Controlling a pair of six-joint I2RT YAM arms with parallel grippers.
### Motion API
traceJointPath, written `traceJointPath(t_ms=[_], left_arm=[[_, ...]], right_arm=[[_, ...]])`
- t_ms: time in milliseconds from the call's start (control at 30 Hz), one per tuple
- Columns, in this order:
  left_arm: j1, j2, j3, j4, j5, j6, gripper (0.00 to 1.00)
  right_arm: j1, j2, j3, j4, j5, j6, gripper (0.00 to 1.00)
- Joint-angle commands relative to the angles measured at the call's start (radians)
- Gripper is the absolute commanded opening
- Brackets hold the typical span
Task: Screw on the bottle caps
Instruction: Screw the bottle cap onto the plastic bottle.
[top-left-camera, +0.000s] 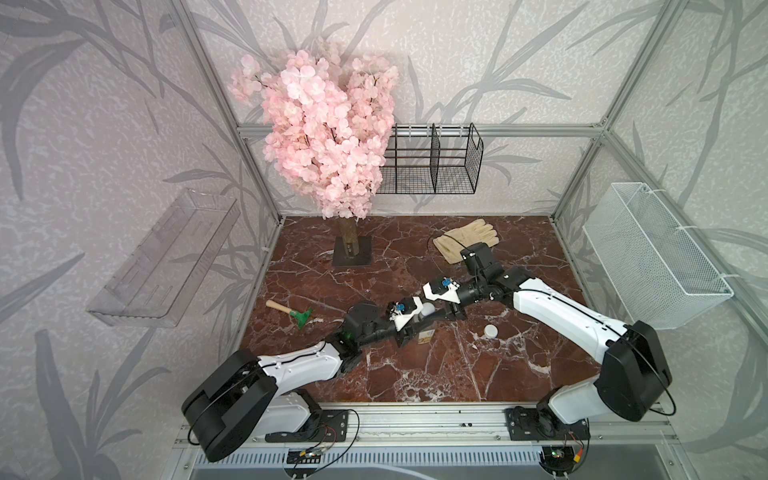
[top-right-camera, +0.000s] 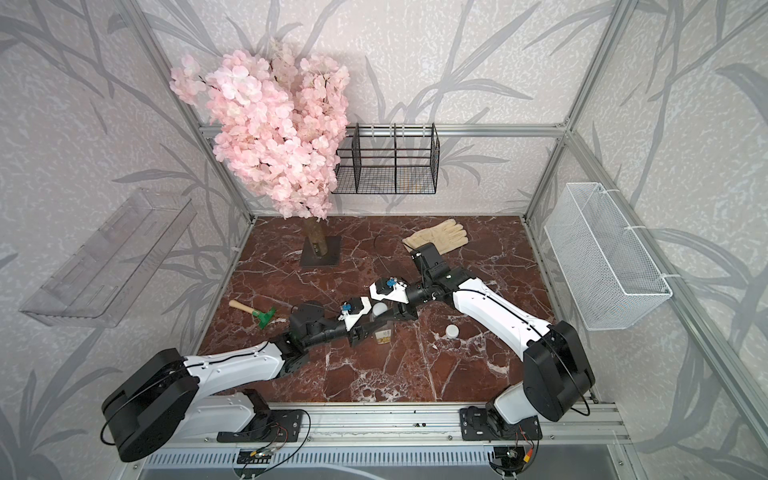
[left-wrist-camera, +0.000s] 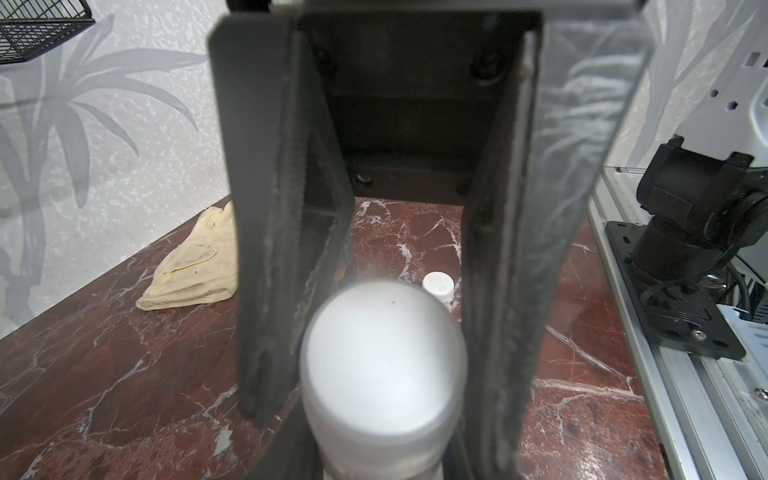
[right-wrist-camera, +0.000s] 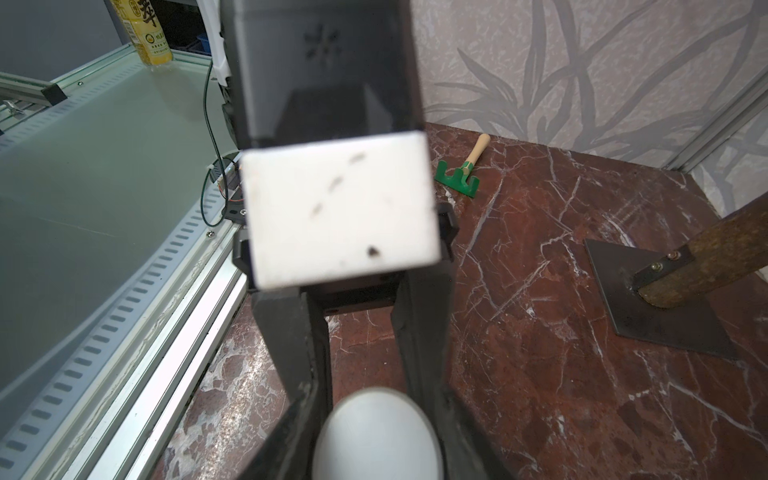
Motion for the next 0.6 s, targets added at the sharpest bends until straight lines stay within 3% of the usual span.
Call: traceJointPath(t_ms=[0, 200, 367, 567], left_arm=[[0.001, 0.033, -0.012, -0.135, 0.015, -0.006, 0.00], [0.001, 0.034, -0.011, -0.131, 0.002, -0.012, 0.00], [0.000, 0.035, -0.012, -0.122, -0.052, -0.034, 0.00], [0.000, 0.025, -0.021, -0.107, -0.139, -0.064, 0.00]], right_arm=[[0.008, 0.002, -0.010, 0.002, -0.002, -0.001, 0.38], [0.022, -0.014, -0.029, 0.030, 0.043, 0.031, 0.15], [0.048, -0.037, -0.083, 0.160, 0.125, 0.176, 0.00], [0.077, -0.078, -0.179, 0.374, 0.239, 0.398, 0.00]])
